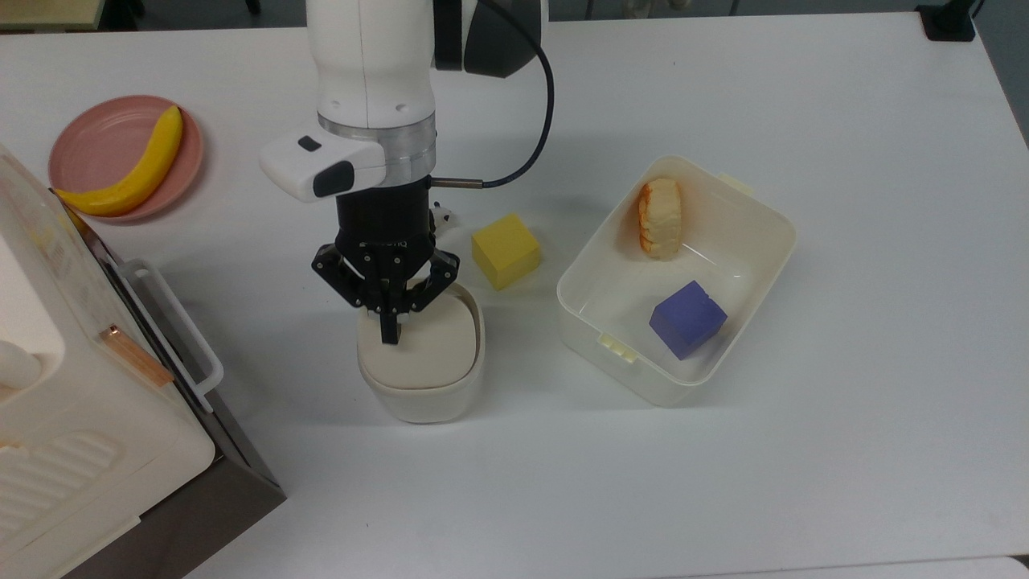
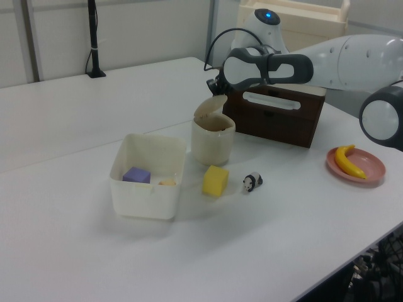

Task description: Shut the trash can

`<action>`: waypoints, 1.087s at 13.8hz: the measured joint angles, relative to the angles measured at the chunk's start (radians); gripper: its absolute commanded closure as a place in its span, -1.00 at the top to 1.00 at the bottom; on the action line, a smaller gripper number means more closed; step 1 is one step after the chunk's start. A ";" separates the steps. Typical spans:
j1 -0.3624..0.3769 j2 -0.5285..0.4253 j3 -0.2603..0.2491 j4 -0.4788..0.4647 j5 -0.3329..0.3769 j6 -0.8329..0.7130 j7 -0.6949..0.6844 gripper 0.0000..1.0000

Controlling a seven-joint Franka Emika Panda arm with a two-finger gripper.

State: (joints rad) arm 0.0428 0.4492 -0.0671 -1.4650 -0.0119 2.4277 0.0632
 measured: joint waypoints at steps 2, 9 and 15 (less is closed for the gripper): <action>-0.004 -0.019 -0.002 0.003 0.013 -0.134 -0.054 -1.00; 0.002 -0.010 -0.001 -0.035 0.045 -0.260 -0.139 -1.00; 0.004 -0.011 0.001 -0.031 0.045 -0.257 -0.140 -1.00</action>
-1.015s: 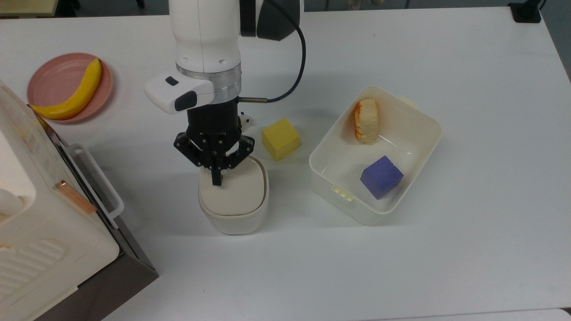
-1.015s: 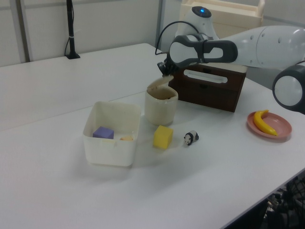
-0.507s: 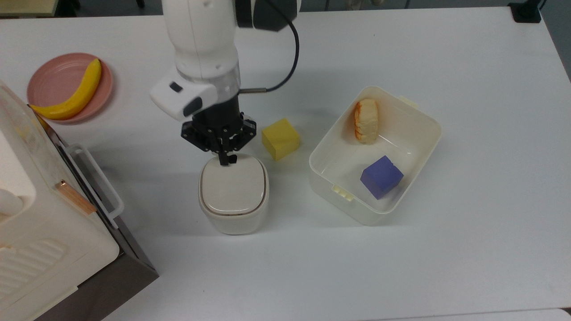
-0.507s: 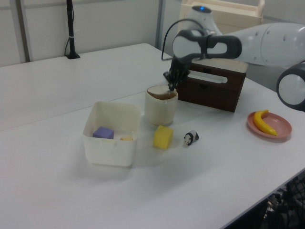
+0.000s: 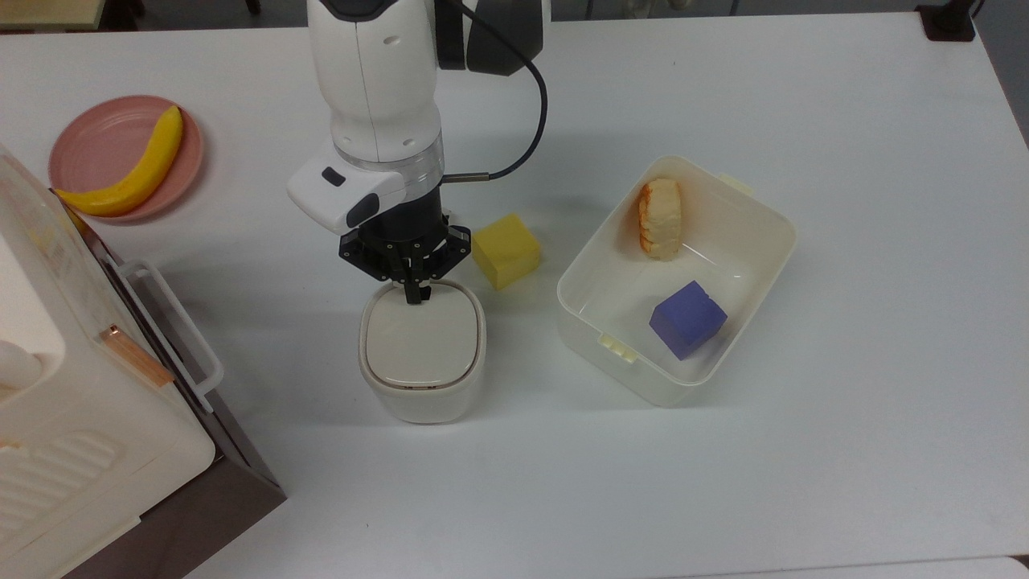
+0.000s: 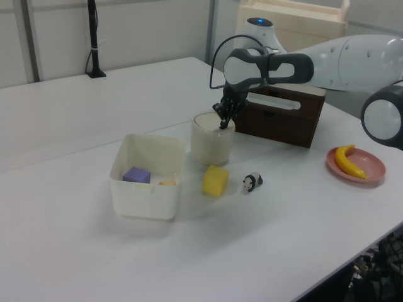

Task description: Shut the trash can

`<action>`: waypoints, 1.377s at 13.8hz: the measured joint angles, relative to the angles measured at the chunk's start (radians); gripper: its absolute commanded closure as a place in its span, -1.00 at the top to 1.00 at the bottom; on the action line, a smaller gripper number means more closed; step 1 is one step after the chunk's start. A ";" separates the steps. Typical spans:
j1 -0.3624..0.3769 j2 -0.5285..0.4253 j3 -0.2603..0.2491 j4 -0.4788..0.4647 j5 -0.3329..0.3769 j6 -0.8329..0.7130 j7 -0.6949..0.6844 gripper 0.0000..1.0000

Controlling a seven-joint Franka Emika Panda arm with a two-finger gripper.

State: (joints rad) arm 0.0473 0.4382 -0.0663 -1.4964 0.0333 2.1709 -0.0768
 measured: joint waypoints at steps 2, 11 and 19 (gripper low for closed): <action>0.002 -0.017 0.001 0.003 0.004 -0.030 0.000 -1.00; 0.007 -0.108 0.002 -0.001 0.036 -0.158 -0.001 -1.00; 0.004 -0.113 0.001 0.073 0.138 0.020 0.058 -1.00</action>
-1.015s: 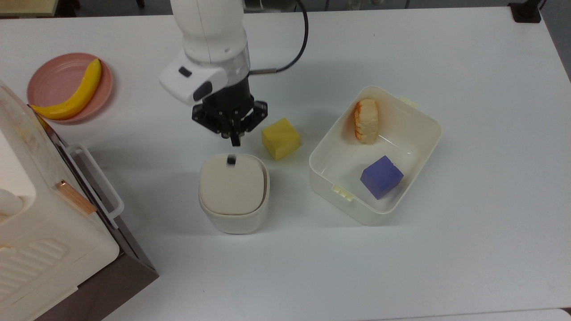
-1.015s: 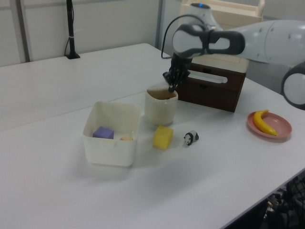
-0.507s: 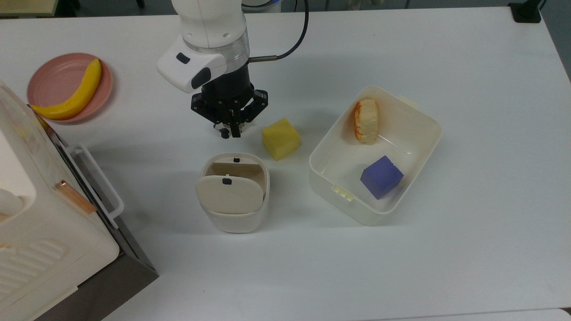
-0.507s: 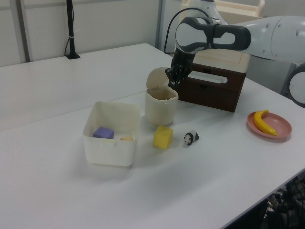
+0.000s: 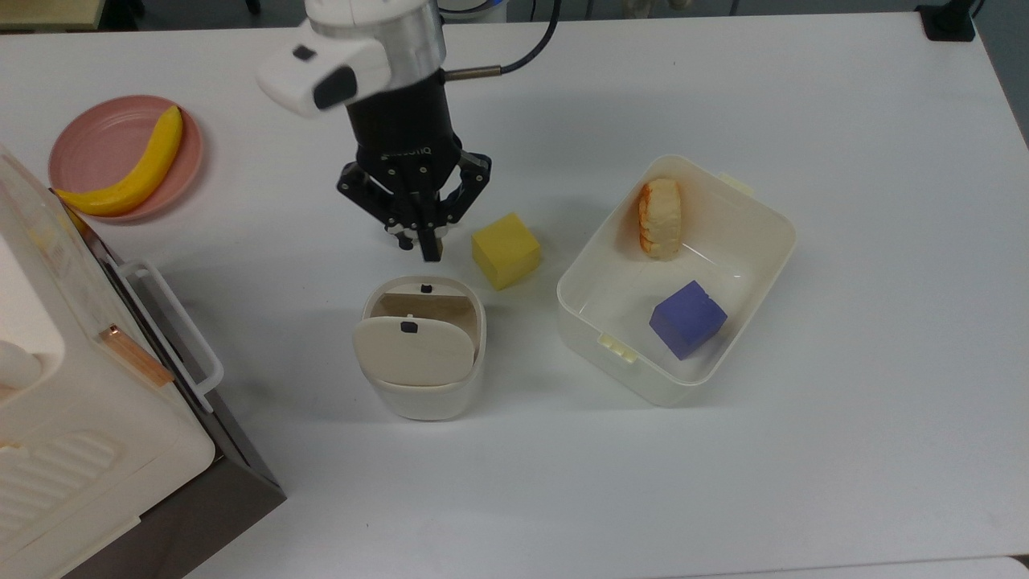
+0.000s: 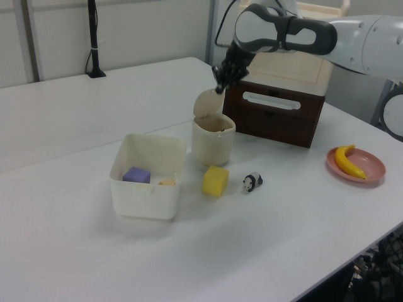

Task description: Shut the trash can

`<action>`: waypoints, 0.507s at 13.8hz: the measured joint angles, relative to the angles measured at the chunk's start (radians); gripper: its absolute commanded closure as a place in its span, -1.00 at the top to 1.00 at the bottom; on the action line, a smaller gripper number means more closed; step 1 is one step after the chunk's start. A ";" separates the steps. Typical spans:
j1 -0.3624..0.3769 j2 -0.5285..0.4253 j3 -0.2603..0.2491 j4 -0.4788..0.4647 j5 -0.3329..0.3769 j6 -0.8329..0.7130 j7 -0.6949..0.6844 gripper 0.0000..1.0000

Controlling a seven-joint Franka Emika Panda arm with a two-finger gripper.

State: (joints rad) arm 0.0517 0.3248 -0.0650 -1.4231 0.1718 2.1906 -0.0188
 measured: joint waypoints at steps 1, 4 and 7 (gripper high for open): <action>0.000 0.002 0.000 0.000 0.000 0.071 0.022 -1.00; -0.003 0.035 -0.001 -0.003 -0.005 0.281 0.083 -1.00; -0.005 0.086 -0.001 -0.004 -0.066 0.361 0.127 -1.00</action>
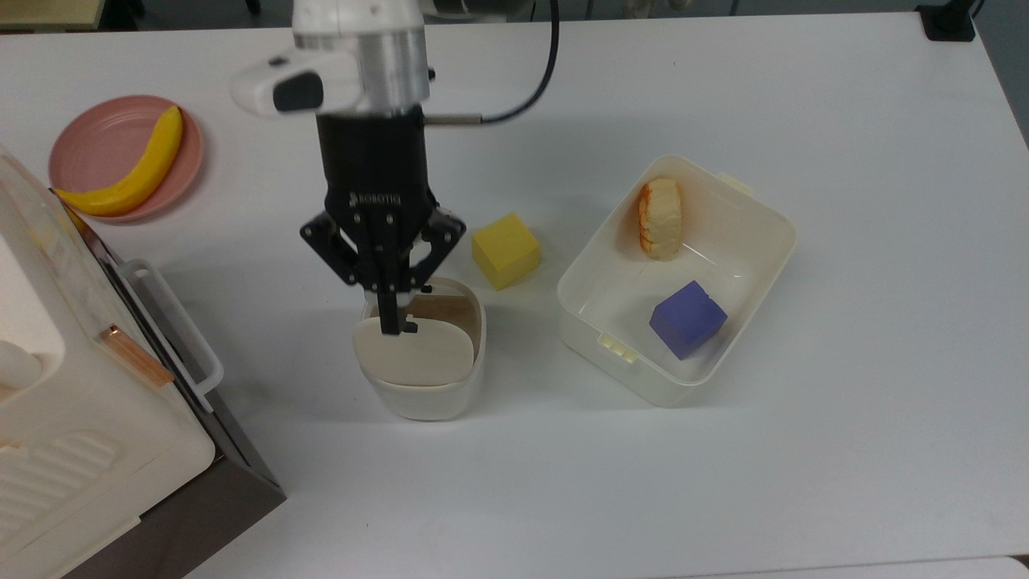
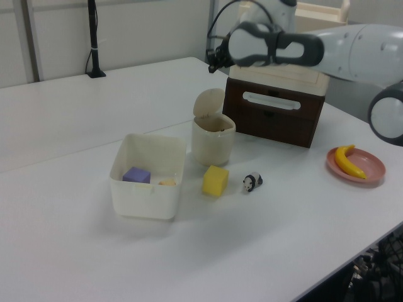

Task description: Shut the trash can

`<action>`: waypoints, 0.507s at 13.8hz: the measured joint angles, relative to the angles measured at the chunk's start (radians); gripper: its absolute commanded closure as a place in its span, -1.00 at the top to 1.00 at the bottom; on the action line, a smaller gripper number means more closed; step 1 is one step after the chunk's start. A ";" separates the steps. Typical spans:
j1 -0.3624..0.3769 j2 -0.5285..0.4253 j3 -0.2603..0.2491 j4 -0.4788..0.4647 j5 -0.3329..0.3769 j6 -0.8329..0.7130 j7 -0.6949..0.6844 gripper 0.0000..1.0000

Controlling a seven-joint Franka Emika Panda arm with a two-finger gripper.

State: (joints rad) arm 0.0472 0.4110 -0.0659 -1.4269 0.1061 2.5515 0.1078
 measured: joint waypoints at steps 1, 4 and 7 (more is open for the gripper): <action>0.001 0.018 0.000 0.000 -0.024 0.002 0.010 -1.00; 0.011 0.066 0.000 -0.002 -0.067 0.004 0.023 -1.00; 0.012 0.070 0.001 -0.007 -0.070 -0.050 0.016 -1.00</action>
State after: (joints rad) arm 0.0591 0.4808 -0.0653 -1.4335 0.0361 2.5019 0.1237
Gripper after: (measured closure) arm 0.991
